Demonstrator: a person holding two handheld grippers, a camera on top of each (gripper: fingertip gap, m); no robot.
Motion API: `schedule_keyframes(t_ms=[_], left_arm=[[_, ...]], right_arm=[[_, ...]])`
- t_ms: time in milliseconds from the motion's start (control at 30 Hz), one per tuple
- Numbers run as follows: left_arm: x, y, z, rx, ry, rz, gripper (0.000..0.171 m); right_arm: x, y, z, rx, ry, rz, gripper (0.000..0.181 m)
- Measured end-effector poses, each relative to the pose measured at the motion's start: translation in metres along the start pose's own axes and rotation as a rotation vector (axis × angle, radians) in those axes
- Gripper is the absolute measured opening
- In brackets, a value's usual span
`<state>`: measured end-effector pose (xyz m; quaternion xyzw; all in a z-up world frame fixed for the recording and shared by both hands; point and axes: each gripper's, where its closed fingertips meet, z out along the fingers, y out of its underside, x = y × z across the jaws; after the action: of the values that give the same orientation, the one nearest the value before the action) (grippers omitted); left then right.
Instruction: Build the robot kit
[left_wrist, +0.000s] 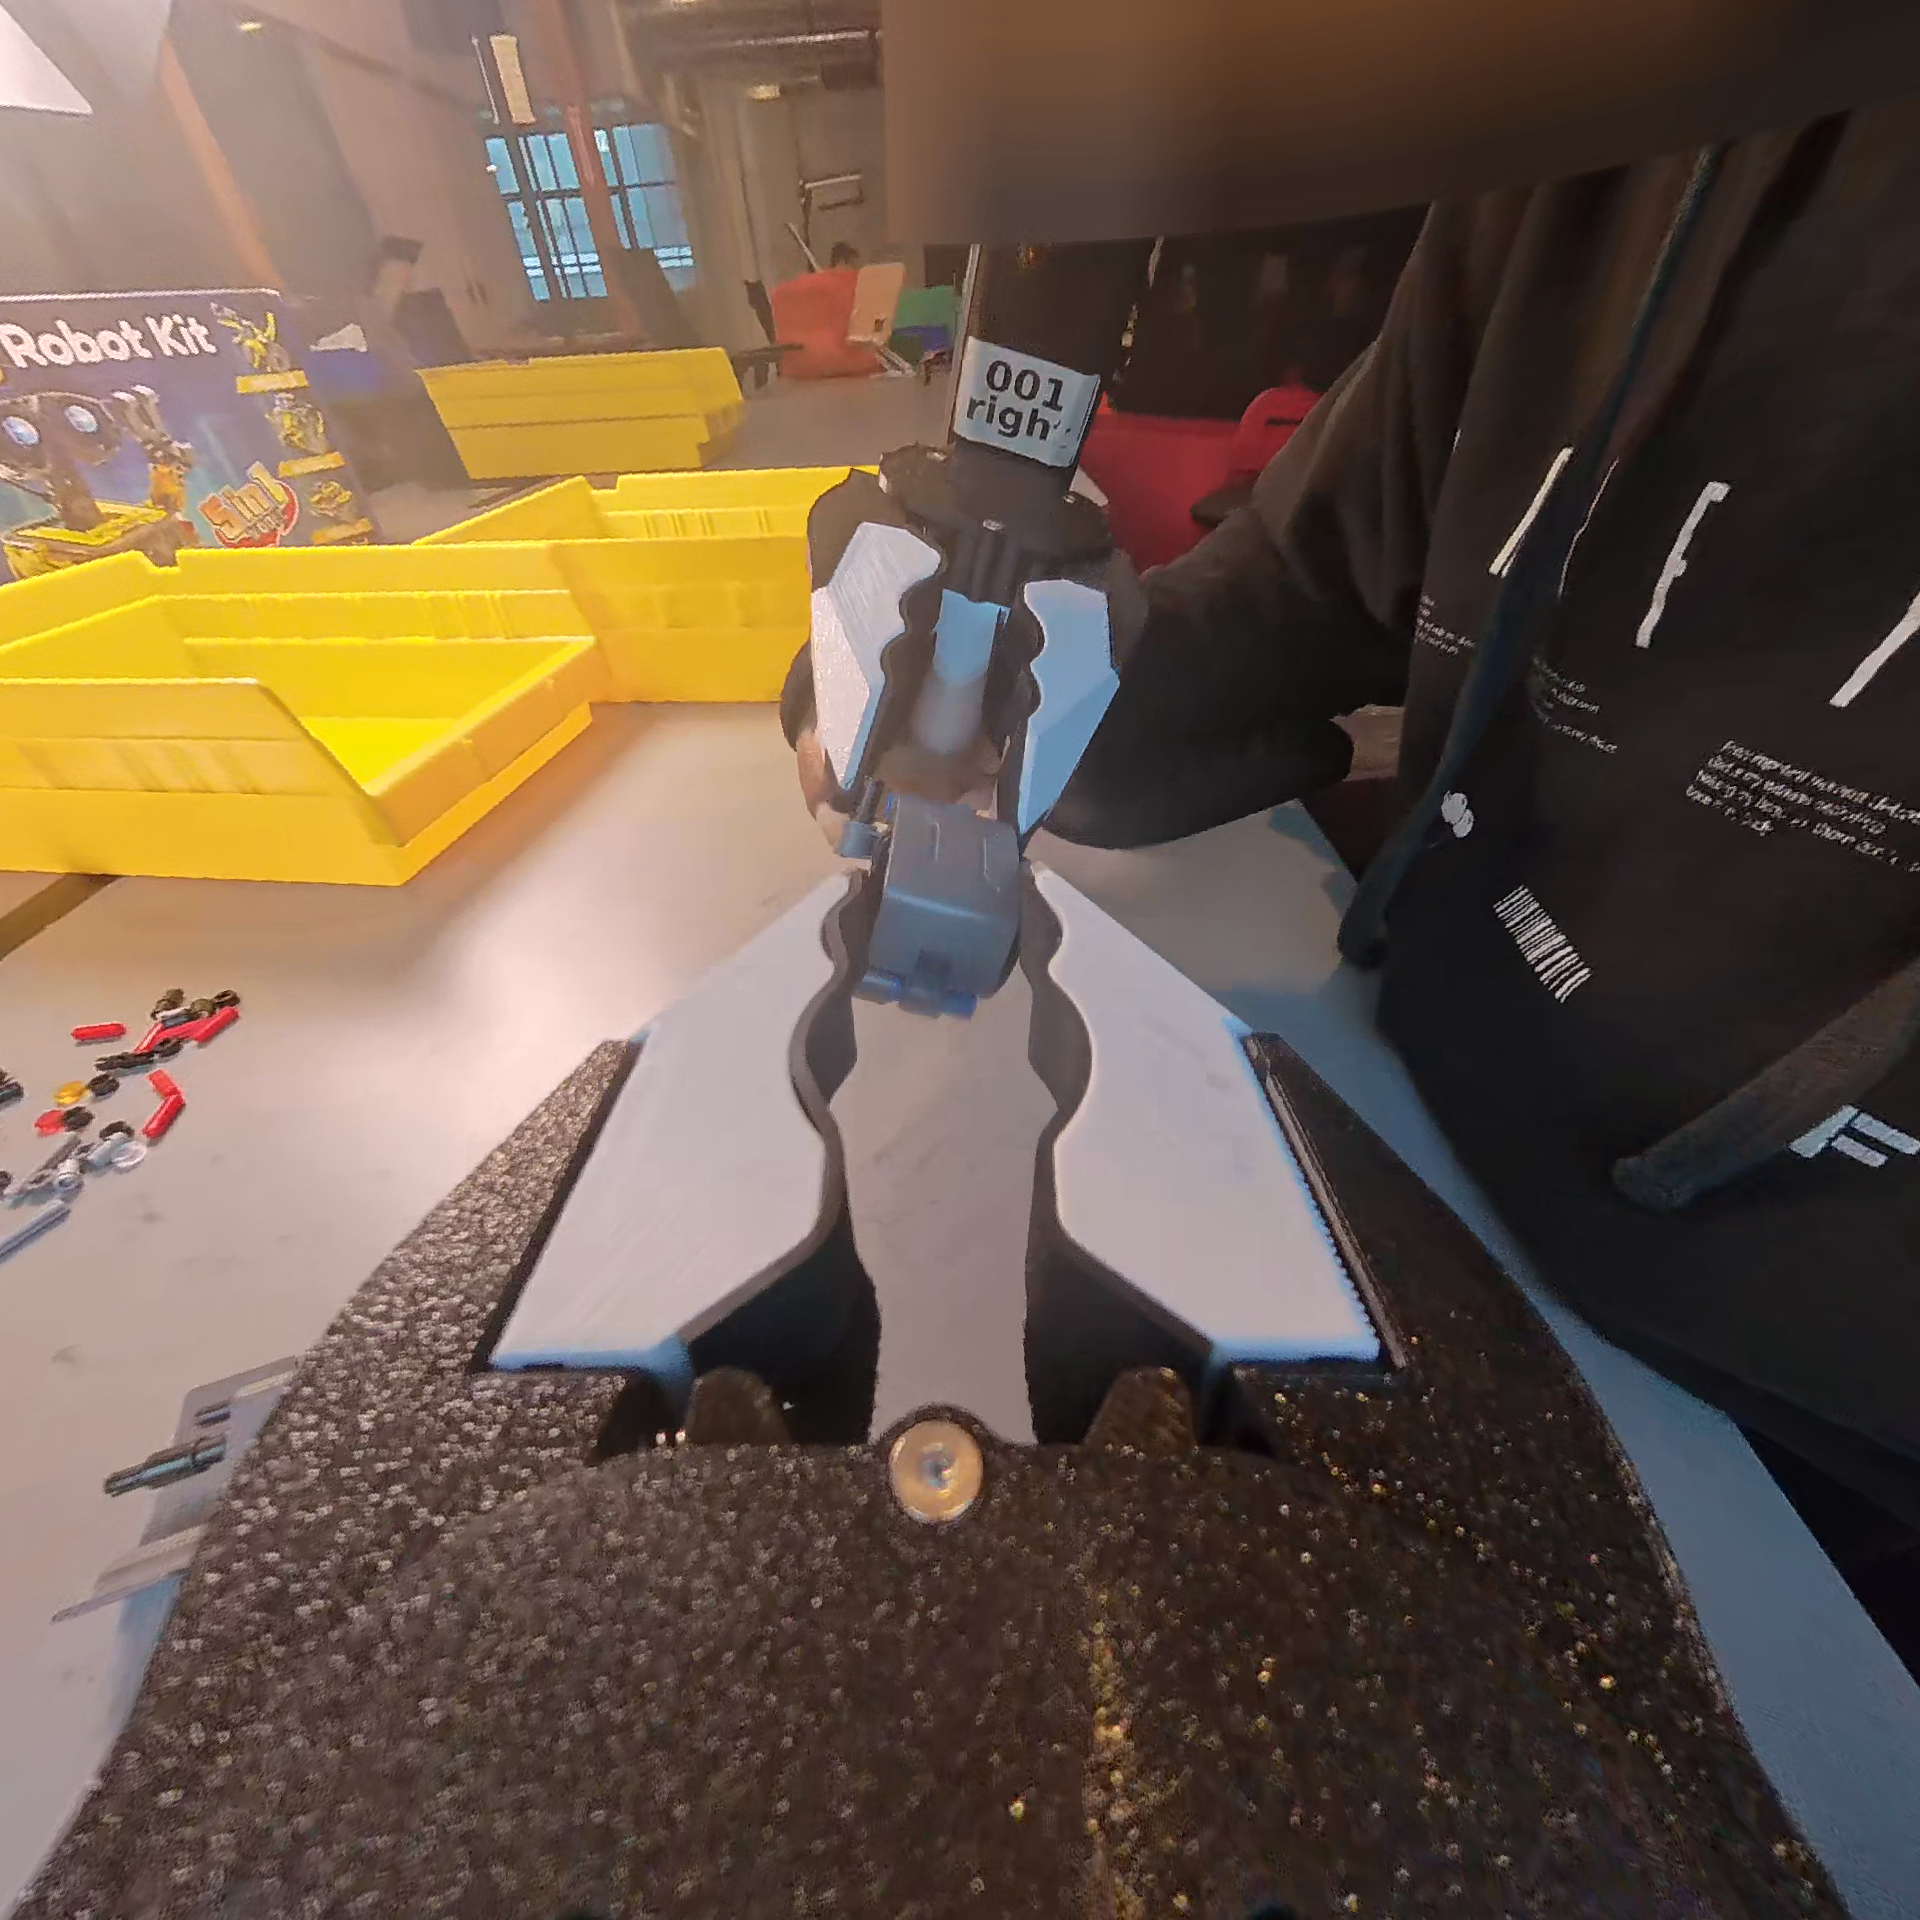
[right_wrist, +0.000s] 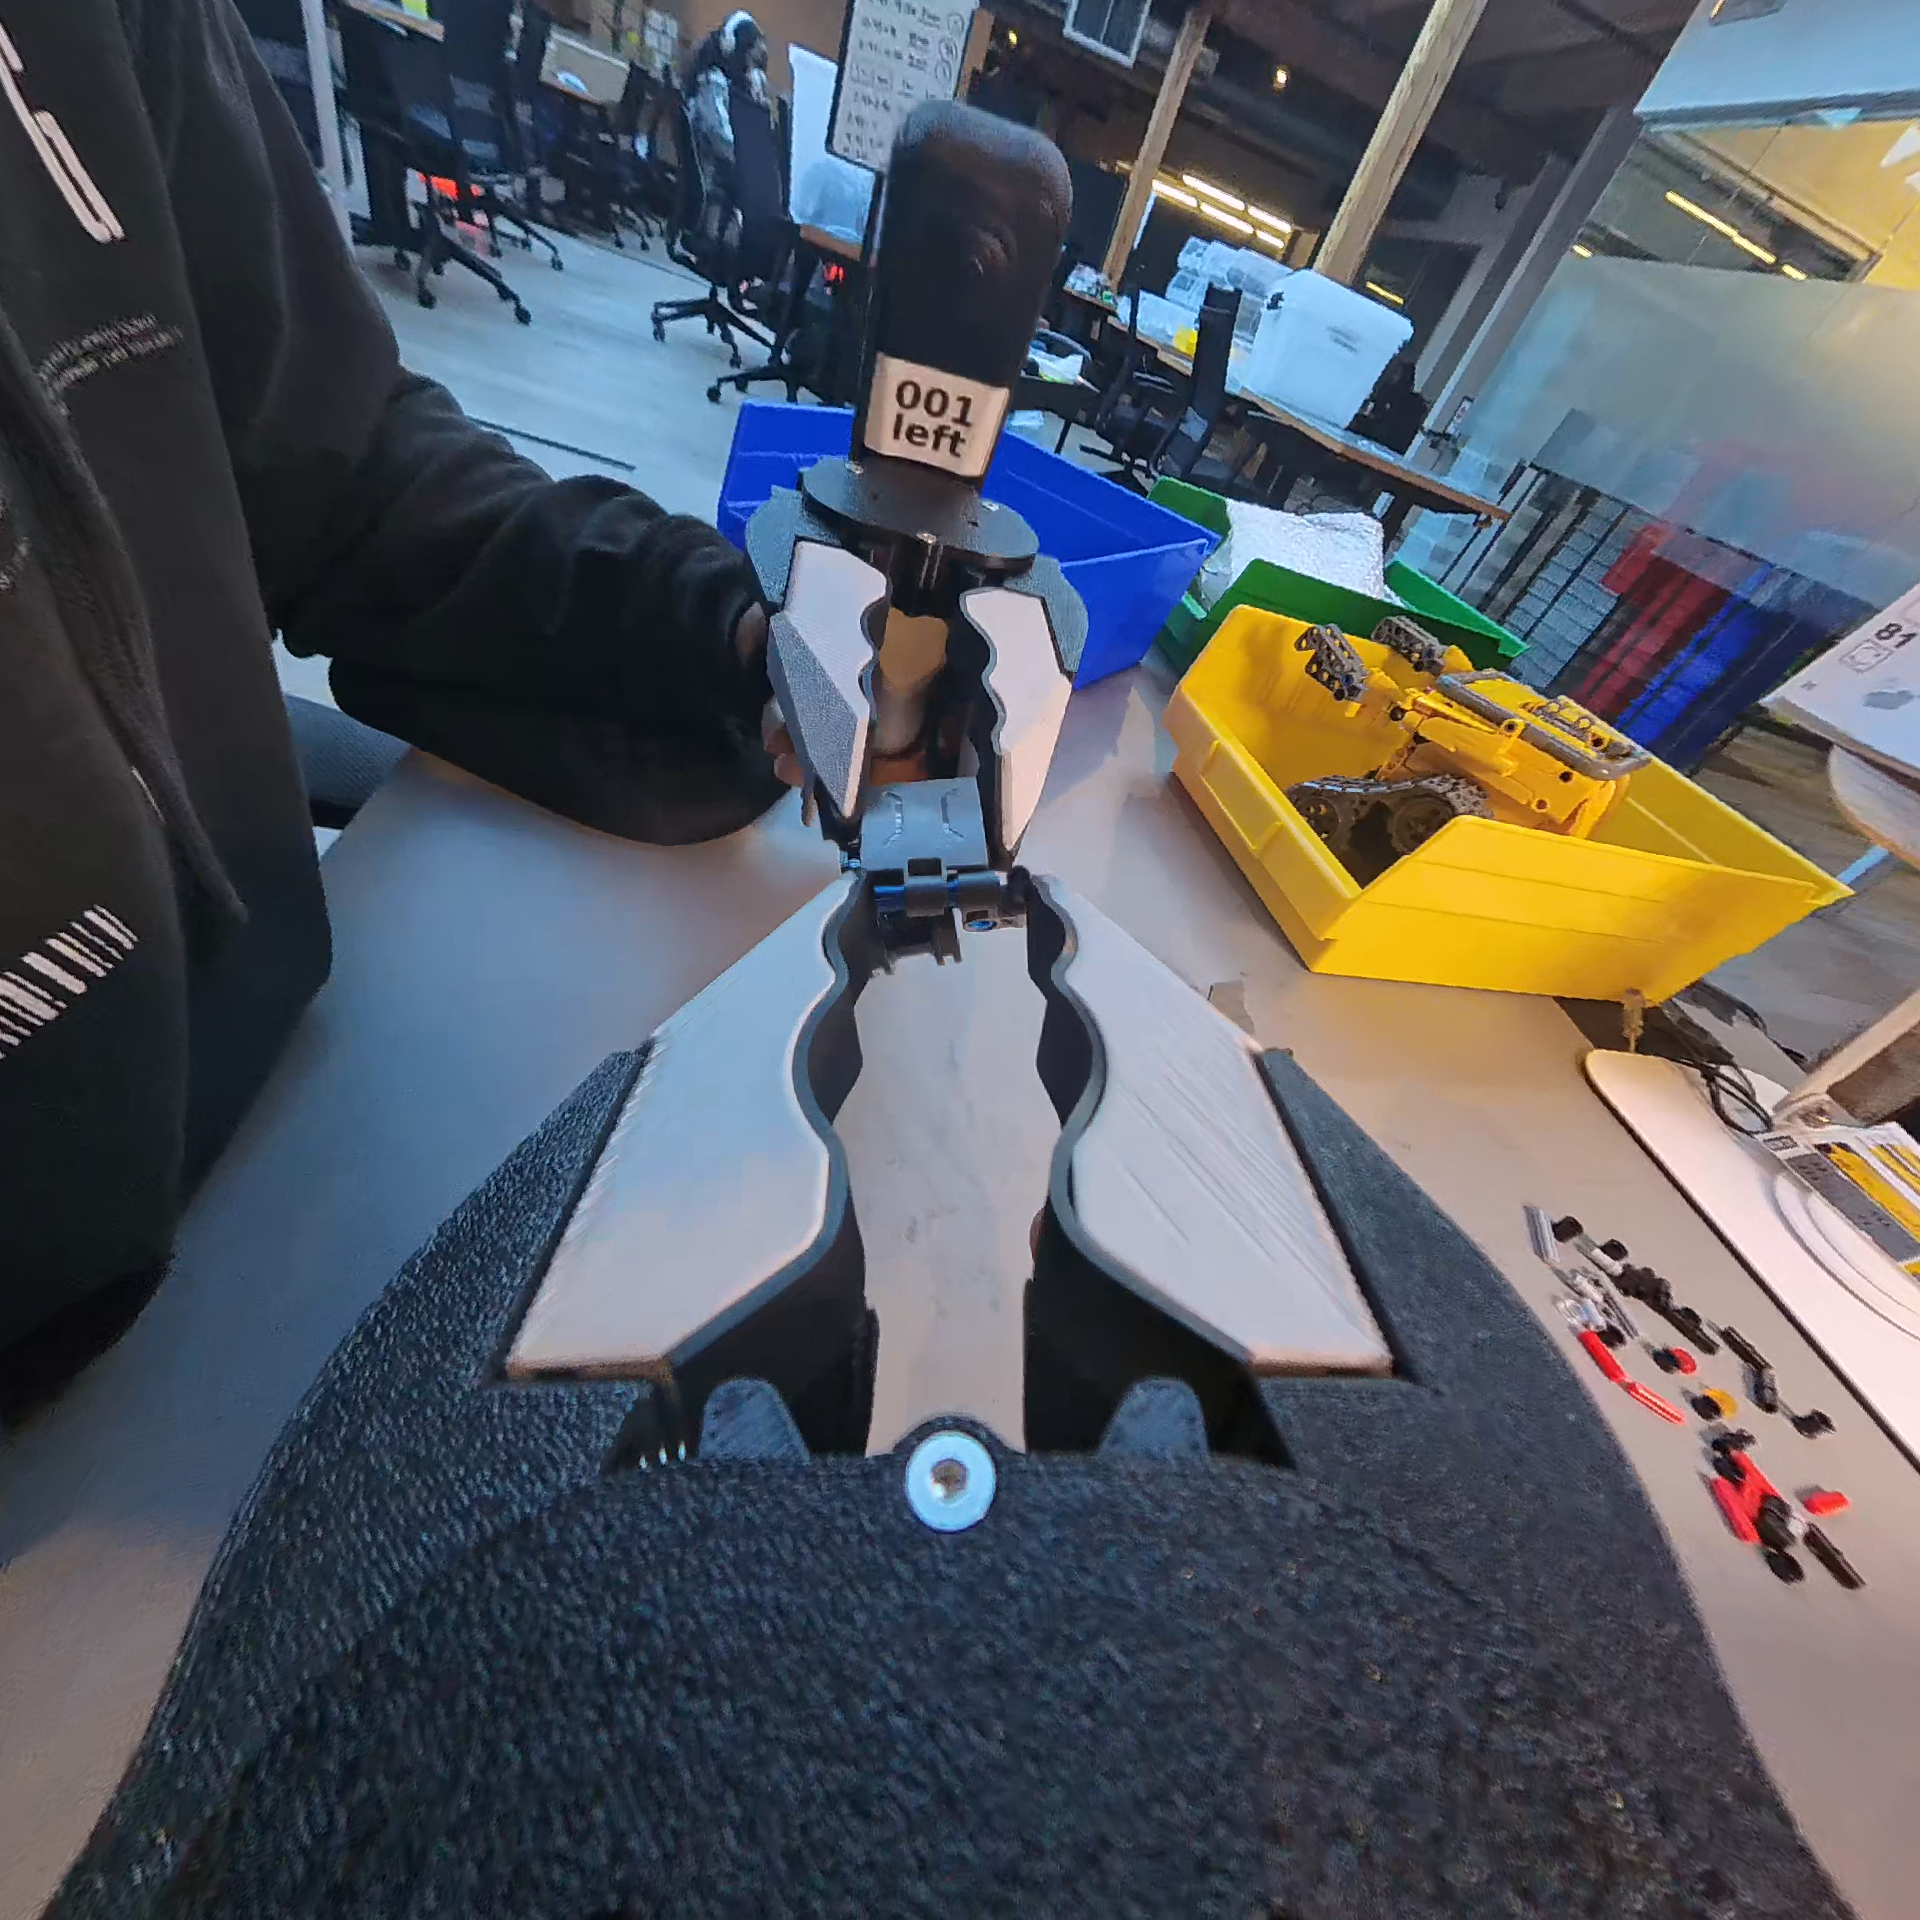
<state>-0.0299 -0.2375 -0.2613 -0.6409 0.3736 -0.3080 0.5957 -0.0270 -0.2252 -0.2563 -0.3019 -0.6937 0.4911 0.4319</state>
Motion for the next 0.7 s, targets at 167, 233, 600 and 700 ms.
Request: schedule_keyframes(t_ms=[167, 233, 600, 700], left_arm=[[0.0, 0.0, 0.0, 0.003, -0.009, 0.004, 0.027], [-0.001, -0.002, 0.0, 0.01, -0.025, 0.01, 0.027], [-0.012, 0.001, 0.004, -0.005, -0.096, -0.037, 0.026], [-0.013, 0.006, 0.006, -0.043, -0.106, -0.027, 0.026]], right_arm=[[0.001, -0.002, 0.0, 0.016, 0.013, 0.017, 0.027], [0.002, -0.004, 0.0, 0.019, 0.025, 0.01, 0.026], [0.009, 0.005, -0.002, -0.014, 0.014, 0.03, 0.029], [0.01, 0.011, -0.003, -0.053, 0.018, 0.002, 0.03]])
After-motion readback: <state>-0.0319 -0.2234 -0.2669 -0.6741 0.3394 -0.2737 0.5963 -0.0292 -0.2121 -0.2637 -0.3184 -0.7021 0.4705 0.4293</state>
